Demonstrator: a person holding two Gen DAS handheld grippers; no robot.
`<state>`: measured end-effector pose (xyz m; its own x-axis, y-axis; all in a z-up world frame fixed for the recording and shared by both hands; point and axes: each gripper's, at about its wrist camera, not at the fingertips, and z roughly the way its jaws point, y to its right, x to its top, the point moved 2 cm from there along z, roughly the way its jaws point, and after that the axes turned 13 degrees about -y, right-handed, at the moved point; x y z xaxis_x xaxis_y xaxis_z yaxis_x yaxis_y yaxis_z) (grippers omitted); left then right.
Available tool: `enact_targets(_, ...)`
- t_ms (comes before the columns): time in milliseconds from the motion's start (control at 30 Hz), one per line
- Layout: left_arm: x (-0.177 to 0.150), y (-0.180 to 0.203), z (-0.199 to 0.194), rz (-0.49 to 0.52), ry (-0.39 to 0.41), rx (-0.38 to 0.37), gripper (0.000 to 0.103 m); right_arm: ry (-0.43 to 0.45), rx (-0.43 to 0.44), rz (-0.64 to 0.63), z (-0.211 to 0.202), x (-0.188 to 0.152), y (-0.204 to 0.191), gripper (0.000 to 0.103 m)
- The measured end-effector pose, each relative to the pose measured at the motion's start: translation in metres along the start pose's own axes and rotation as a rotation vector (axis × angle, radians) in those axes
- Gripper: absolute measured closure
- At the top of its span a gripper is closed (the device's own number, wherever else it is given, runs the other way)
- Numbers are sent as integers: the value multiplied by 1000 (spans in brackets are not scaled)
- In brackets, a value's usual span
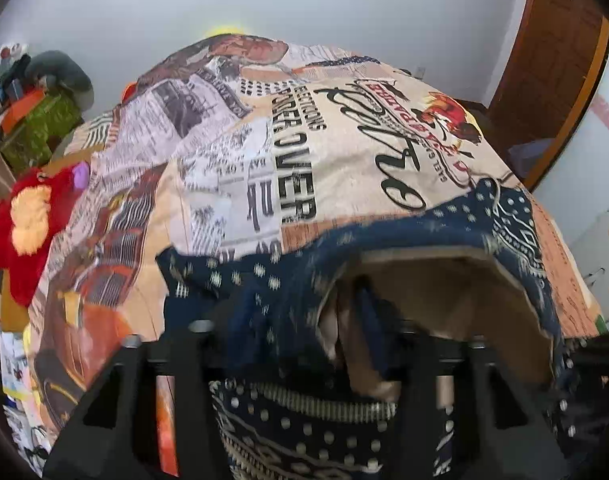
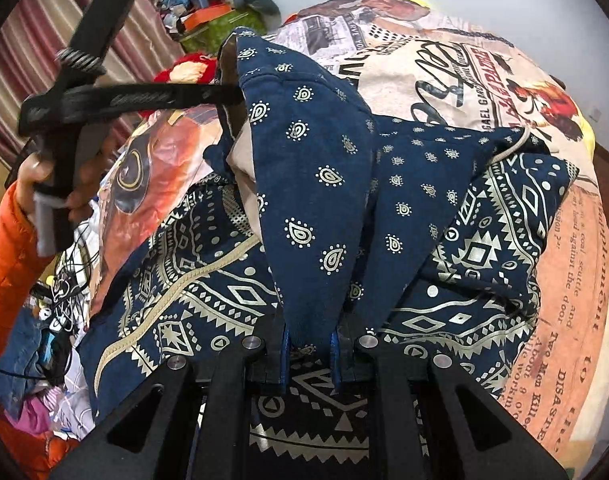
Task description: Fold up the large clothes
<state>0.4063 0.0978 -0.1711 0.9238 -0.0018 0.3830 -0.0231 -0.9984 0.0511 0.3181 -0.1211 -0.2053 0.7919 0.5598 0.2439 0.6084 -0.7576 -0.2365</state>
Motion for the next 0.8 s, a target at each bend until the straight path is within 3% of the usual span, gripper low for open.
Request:
enact_targets(67, 3, 6, 3, 29, -7, 7, 94, 5, -1, 6, -1, 1, 0, 90)
enact_targets(267, -22, 19, -13, 101, 33, 13, 96, 33, 5, 35, -7, 2, 4, 90)
enact_targets(400, -47, 12, -28, 98, 37, -14, 97, 58, 4, 48, -13, 0, 5, 90)
enact_targets(800, -133, 3, -11, 52, -78, -89, 97, 71, -29, 76, -33, -19, 0, 90)
